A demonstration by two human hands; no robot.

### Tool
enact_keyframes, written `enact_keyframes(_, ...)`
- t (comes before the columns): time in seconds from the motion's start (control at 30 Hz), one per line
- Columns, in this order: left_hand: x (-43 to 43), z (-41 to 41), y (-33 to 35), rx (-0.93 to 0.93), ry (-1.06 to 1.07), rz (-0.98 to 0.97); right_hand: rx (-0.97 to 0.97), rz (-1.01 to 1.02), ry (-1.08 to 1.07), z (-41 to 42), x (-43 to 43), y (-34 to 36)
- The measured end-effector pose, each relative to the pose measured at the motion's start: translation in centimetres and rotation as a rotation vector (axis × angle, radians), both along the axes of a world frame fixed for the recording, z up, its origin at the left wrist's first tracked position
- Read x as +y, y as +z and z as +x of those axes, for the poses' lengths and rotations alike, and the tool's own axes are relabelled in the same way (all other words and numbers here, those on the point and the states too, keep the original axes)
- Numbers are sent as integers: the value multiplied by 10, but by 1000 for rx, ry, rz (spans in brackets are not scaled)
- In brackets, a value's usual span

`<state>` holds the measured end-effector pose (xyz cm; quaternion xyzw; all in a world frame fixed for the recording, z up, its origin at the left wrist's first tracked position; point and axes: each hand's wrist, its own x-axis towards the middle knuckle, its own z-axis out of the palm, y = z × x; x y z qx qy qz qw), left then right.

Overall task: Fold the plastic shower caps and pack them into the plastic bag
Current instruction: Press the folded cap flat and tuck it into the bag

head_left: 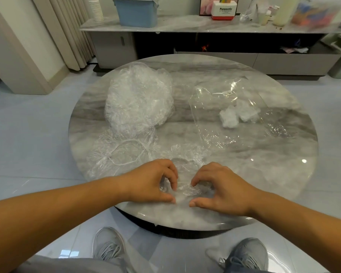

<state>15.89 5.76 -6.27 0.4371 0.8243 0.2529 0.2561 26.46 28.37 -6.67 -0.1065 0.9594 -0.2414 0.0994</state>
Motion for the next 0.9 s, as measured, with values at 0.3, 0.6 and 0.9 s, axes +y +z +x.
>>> enact_keyframes(0.3,-2,-2,13,-96,105,190,127,-128,-52,-2,1,1)
enact_keyframes(0.6,-4,-3,7,-338,216,188,26,-252,-152,-4,-4,-1)
enact_keyframes(0.9,-3,-7,1,-267,241,71,-42,-326,-353,-10,-8,-1)
